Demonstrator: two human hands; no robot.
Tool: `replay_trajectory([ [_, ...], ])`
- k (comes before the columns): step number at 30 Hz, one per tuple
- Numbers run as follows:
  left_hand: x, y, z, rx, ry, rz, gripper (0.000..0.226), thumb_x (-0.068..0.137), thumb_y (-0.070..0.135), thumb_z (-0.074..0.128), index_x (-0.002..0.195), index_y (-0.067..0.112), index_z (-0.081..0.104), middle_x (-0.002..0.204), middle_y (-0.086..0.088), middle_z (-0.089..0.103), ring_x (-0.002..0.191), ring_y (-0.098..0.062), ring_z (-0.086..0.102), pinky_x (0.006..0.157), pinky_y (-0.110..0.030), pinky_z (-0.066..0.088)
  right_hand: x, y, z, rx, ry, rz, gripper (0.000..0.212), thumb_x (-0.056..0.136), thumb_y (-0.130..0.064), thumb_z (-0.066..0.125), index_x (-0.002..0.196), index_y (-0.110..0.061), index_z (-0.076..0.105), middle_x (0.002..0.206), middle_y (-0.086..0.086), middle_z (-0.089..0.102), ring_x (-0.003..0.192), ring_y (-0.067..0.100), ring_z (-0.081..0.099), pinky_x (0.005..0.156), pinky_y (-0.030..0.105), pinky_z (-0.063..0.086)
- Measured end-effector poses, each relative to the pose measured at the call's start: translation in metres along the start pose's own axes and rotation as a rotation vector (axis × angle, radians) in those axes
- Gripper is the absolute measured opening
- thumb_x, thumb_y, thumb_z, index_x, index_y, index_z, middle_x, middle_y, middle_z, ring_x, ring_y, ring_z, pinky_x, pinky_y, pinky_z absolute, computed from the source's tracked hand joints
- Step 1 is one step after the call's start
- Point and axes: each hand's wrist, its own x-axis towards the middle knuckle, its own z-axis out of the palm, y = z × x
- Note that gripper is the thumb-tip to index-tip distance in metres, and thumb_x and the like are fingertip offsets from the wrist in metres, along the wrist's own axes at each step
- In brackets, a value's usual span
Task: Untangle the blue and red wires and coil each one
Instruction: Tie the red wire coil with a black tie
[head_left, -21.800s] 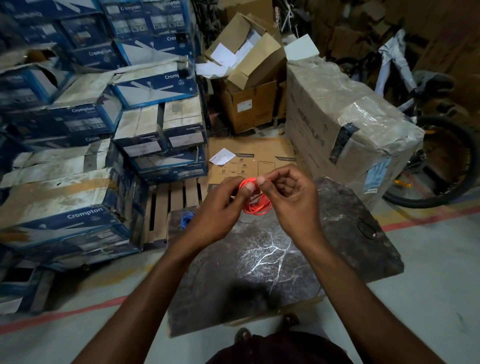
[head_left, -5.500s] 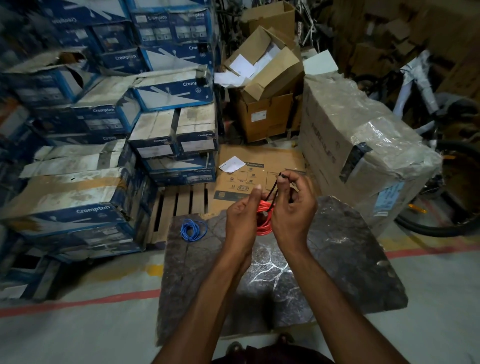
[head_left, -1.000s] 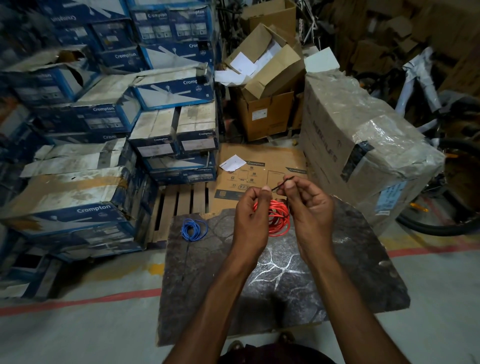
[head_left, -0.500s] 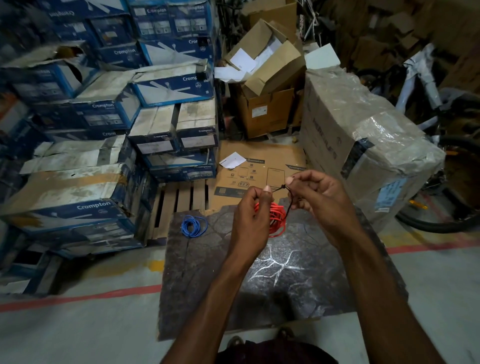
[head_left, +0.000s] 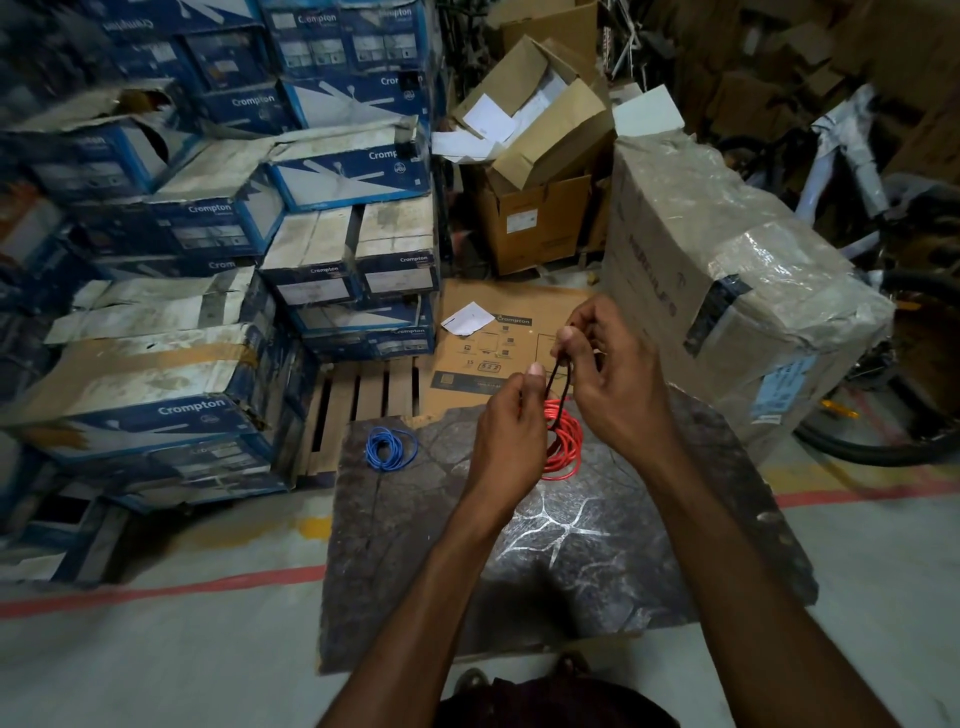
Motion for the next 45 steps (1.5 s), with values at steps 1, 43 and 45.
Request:
replay_trajectory([
  [1, 0.001, 0.000, 0.000, 0.002, -0.001, -0.008, 0.063, 0.095, 0.071, 0.028, 0.083, 0.015, 0.054, 0.070, -0.015, 0.059, 0.065, -0.027, 0.058, 0.070, -0.055, 0.050, 0.000, 0.000, 0.002, -0.019, 0.000, -0.016, 0.010, 0.106, -0.011, 0.052, 0.096, -0.008, 0.054, 0.076, -0.006, 0.065, 0.072, 0.006, 0.065, 0.065, 0.019, 0.047],
  [43, -0.006, -0.001, -0.007, -0.125, -0.189, -0.222, 0.025, 0.098, 0.028, 0.049, 0.078, 0.025, 0.064, 0.057, 0.019, 0.055, 0.061, -0.004, 0.047, 0.057, -0.025, 0.036, 0.005, 0.058, -0.016, -0.012, 0.090, 0.326, 0.012, 0.096, -0.025, 0.070, 0.087, -0.017, 0.066, 0.066, -0.010, 0.051, 0.060, 0.012, 0.045, 0.062, 0.030, 0.038],
  [45, -0.006, 0.000, -0.005, -0.125, -0.191, -0.236, 0.025, 0.098, 0.028, 0.048, 0.081, 0.018, 0.063, 0.062, 0.015, 0.053, 0.062, -0.007, 0.046, 0.060, -0.027, 0.037, 0.005, 0.065, -0.013, -0.018, 0.119, 0.356, 0.013, 0.095, -0.027, 0.069, 0.087, -0.018, 0.065, 0.070, -0.010, 0.054, 0.063, 0.013, 0.048, 0.064, 0.032, 0.041],
])
